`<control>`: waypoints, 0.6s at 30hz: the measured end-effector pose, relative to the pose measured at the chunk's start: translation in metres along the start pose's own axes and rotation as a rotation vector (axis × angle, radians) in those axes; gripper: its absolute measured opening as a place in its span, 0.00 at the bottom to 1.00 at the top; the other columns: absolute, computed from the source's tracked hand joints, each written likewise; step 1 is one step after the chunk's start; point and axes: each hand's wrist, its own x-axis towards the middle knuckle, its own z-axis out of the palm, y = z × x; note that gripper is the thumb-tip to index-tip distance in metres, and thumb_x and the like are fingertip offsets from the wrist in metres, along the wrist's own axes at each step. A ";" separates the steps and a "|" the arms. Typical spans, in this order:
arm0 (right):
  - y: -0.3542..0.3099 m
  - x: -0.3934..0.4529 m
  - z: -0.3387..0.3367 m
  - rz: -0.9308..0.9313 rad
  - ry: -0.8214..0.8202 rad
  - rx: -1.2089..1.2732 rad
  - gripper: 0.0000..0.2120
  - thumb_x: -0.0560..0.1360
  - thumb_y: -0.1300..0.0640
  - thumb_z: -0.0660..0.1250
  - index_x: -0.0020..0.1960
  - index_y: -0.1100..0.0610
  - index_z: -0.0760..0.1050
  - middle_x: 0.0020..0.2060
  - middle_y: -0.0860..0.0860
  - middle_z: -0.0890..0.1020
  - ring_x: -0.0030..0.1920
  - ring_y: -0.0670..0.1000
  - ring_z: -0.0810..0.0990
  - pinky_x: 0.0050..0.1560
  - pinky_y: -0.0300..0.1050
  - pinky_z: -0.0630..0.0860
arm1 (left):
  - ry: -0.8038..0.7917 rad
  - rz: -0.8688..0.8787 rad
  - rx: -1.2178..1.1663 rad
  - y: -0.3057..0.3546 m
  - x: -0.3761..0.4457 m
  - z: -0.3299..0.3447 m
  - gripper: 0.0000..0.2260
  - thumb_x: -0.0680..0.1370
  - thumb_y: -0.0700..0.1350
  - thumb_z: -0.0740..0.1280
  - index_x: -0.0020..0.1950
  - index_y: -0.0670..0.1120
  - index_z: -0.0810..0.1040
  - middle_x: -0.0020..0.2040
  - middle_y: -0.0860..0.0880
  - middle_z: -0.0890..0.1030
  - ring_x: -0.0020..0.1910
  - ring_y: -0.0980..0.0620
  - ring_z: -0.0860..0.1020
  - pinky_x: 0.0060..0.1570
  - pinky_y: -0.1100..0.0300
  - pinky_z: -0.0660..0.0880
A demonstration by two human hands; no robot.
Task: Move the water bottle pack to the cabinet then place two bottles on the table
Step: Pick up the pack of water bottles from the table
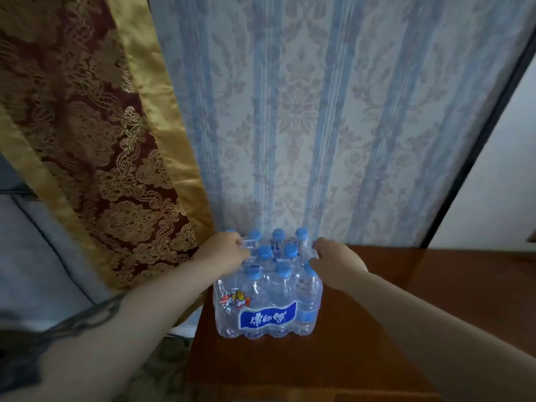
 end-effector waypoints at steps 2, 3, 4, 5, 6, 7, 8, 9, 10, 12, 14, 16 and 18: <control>0.003 0.021 0.004 0.005 -0.019 0.050 0.24 0.78 0.52 0.60 0.73 0.53 0.64 0.64 0.55 0.75 0.56 0.56 0.77 0.44 0.48 0.77 | 0.023 -0.025 0.003 0.004 0.017 0.006 0.13 0.76 0.51 0.66 0.59 0.49 0.80 0.54 0.48 0.79 0.41 0.53 0.77 0.38 0.59 0.71; 0.004 0.031 0.008 0.008 -0.042 0.072 0.25 0.78 0.51 0.60 0.74 0.53 0.63 0.67 0.55 0.73 0.61 0.57 0.75 0.50 0.50 0.77 | 0.018 -0.025 0.012 0.005 0.027 0.010 0.15 0.76 0.51 0.66 0.62 0.49 0.79 0.60 0.46 0.78 0.49 0.50 0.78 0.45 0.58 0.73; 0.004 0.039 0.013 0.013 -0.073 0.088 0.26 0.78 0.51 0.60 0.74 0.53 0.61 0.69 0.55 0.70 0.65 0.57 0.71 0.55 0.52 0.75 | 0.005 -0.035 0.016 0.007 0.035 0.013 0.18 0.77 0.52 0.66 0.64 0.48 0.77 0.64 0.46 0.75 0.56 0.47 0.77 0.51 0.56 0.74; 0.005 0.048 0.020 0.014 -0.095 0.094 0.27 0.78 0.50 0.61 0.75 0.53 0.60 0.71 0.55 0.68 0.68 0.58 0.67 0.60 0.53 0.72 | -0.009 -0.046 0.026 0.006 0.044 0.018 0.20 0.77 0.52 0.66 0.67 0.49 0.75 0.67 0.45 0.73 0.61 0.46 0.75 0.55 0.54 0.74; 0.005 0.055 0.028 0.011 -0.104 0.101 0.28 0.78 0.49 0.60 0.75 0.53 0.59 0.72 0.56 0.66 0.70 0.58 0.65 0.62 0.53 0.69 | -0.015 -0.053 0.034 0.005 0.052 0.022 0.22 0.77 0.52 0.66 0.69 0.49 0.74 0.69 0.46 0.71 0.64 0.45 0.73 0.59 0.52 0.73; 0.007 0.062 0.034 0.012 -0.108 0.112 0.29 0.78 0.47 0.60 0.76 0.52 0.58 0.73 0.56 0.65 0.71 0.58 0.63 0.64 0.54 0.67 | -0.010 -0.050 0.046 0.003 0.059 0.026 0.22 0.77 0.53 0.66 0.70 0.49 0.72 0.70 0.46 0.70 0.66 0.44 0.72 0.61 0.50 0.72; 0.009 0.068 0.041 0.019 -0.098 0.131 0.30 0.77 0.45 0.60 0.76 0.52 0.56 0.73 0.56 0.63 0.71 0.59 0.62 0.66 0.55 0.66 | -0.002 -0.048 0.052 0.001 0.063 0.030 0.23 0.77 0.53 0.66 0.71 0.49 0.71 0.71 0.46 0.70 0.68 0.44 0.70 0.64 0.49 0.71; 0.010 0.072 0.047 0.036 -0.100 0.167 0.32 0.77 0.43 0.61 0.77 0.51 0.55 0.74 0.56 0.61 0.72 0.59 0.60 0.67 0.56 0.65 | 0.000 -0.052 0.053 -0.002 0.065 0.037 0.24 0.77 0.54 0.65 0.72 0.50 0.70 0.73 0.46 0.68 0.70 0.44 0.67 0.66 0.48 0.69; 0.010 0.074 0.053 0.056 -0.109 0.219 0.34 0.77 0.41 0.60 0.77 0.51 0.52 0.75 0.56 0.60 0.73 0.60 0.59 0.67 0.56 0.64 | -0.001 -0.065 0.050 -0.007 0.064 0.044 0.26 0.78 0.56 0.64 0.75 0.51 0.67 0.75 0.46 0.65 0.73 0.44 0.62 0.68 0.47 0.66; 0.014 0.076 0.066 0.103 -0.131 0.364 0.38 0.77 0.37 0.59 0.79 0.49 0.46 0.76 0.57 0.58 0.74 0.61 0.59 0.67 0.57 0.64 | 0.016 -0.102 0.015 -0.018 0.058 0.059 0.31 0.78 0.59 0.63 0.79 0.54 0.57 0.79 0.47 0.55 0.77 0.45 0.54 0.71 0.45 0.61; 0.018 0.078 0.074 0.196 -0.124 0.552 0.40 0.76 0.36 0.59 0.79 0.50 0.44 0.76 0.57 0.58 0.73 0.61 0.62 0.66 0.58 0.67 | 0.106 -0.114 -0.123 -0.030 0.051 0.070 0.35 0.77 0.58 0.65 0.80 0.52 0.53 0.79 0.46 0.54 0.77 0.46 0.55 0.72 0.49 0.60; 0.022 0.085 0.077 0.364 -0.155 0.739 0.39 0.76 0.38 0.60 0.78 0.56 0.50 0.73 0.59 0.65 0.65 0.59 0.72 0.56 0.55 0.76 | 0.191 -0.134 -0.265 -0.036 0.049 0.077 0.39 0.75 0.59 0.69 0.79 0.48 0.54 0.77 0.46 0.60 0.76 0.47 0.61 0.72 0.51 0.61; 0.024 0.090 0.077 0.479 -0.232 0.799 0.36 0.76 0.38 0.61 0.75 0.59 0.57 0.60 0.56 0.75 0.48 0.53 0.77 0.35 0.44 0.72 | 0.226 -0.231 -0.373 -0.038 0.049 0.080 0.41 0.70 0.65 0.70 0.76 0.46 0.61 0.73 0.45 0.67 0.72 0.44 0.66 0.70 0.44 0.66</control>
